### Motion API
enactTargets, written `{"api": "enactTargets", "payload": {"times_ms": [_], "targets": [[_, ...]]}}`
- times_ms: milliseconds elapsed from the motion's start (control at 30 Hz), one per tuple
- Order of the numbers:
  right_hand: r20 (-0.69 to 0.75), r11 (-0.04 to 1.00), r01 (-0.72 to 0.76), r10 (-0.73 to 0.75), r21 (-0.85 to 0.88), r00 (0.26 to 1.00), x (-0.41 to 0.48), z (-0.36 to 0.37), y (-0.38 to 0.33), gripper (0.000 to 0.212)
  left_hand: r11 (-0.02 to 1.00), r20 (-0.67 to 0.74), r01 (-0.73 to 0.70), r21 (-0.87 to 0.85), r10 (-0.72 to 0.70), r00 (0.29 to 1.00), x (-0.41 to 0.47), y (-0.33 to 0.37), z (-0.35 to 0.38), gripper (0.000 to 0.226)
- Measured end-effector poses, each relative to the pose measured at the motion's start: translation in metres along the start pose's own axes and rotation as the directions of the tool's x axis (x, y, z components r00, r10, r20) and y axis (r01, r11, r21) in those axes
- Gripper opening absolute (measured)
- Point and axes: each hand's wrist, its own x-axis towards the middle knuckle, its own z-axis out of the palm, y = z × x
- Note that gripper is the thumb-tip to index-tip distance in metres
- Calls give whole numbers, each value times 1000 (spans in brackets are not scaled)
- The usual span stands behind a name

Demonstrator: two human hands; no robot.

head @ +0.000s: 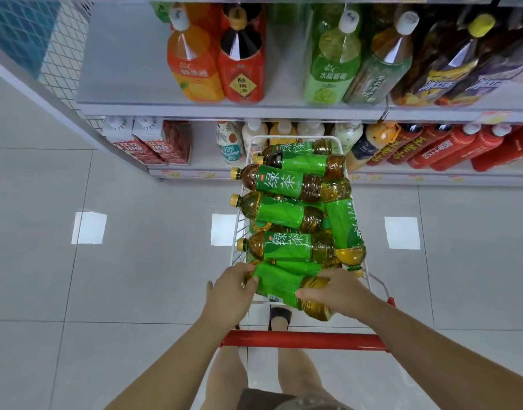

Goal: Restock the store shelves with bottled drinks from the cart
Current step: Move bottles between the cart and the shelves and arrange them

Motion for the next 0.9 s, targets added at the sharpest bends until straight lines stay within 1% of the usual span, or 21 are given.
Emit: {"api": "enactTargets", "payload": {"times_ms": [33,67,100,133,167,200,233,267,300,333,367,433,467,500,567,633,667,733,833,900], "targets": [[-12,999,-20,20,49,1000,-7,-1,-4,55,990,-81,-46,-133,35,996,-3,7,-1,25],[-25,994,-22,24,108,999,-15,-2,-7,53,963,-174,-74,-261,28,984,-6,14,-1,26],[-40,986,-2,9,167,999,-22,-3,-12,47,928,-230,-51,-369,-38,972,-9,22,-3,31],[-59,976,38,-26,214,998,-28,-4,-17,39,878,-225,17,-479,-141,964,-14,30,-5,39],[-80,968,82,-64,239,995,-34,-5,-23,34,786,-123,117,-607,-238,964,-19,40,-8,46],[-98,960,125,-103,251,990,-37,-4,-28,31,639,38,202,-742,-260,965,-21,47,-10,43],[-123,954,170,-144,246,982,-40,-3,-35,30,483,190,278,-831,-222,956,-23,54,-12,45],[-162,949,224,-191,223,968,-42,-1,-41,31,380,267,310,-871,-163,950,-25,61,-14,47],[-197,940,282,-245,193,949,-45,0,-47,35,339,276,298,-892,-113,955,-24,67,-17,49],[-205,929,332,-297,166,933,-46,0,-51,39,324,244,259,-910,-87,966,-22,70,-20,49],[-180,917,367,-338,157,924,-44,-1,-53,41,320,203,217,-922,-78,976,-19,72,-23,50],[-71,906,383,-376,179,924,-40,-10,-52,39,312,164,185,-932,-93,982,-13,72,-31,53],[-60,913,374,-369,163,928,-33,-16,-46,37,306,162,185,-934,-100,982,-11,70,-35,54],[-104,924,356,-344,140,933,-24,-23,-40,37,304,162,188,-934,-109,981,-8,66,-37,55],[-300,955,267,-219,129,928,1,-39,-21,42,324,144,174,-930,-115,983,-4,58,-39,53],[-464,983,133,-58,130,884,35,-54,2,54,346,124,154,-925,-108,986,-1,52,-39,47],[-500,991,64,2,116,866,51,-59,12,65,355,118,150,-923,-110,987,0,50,-38,46],[-502,995,-42,81,89,861,81,-65,26,81,371,110,147,-917,-117,987,3,45,-35,47],[-494,996,-71,93,62,865,108,-60,24,83,390,117,157,-907,-125,985,9,38,-29,50],[-539,996,-86,91,34,838,114,-56,20,76,400,121,163,-902,-130,984,13,37,-26,52]]}}
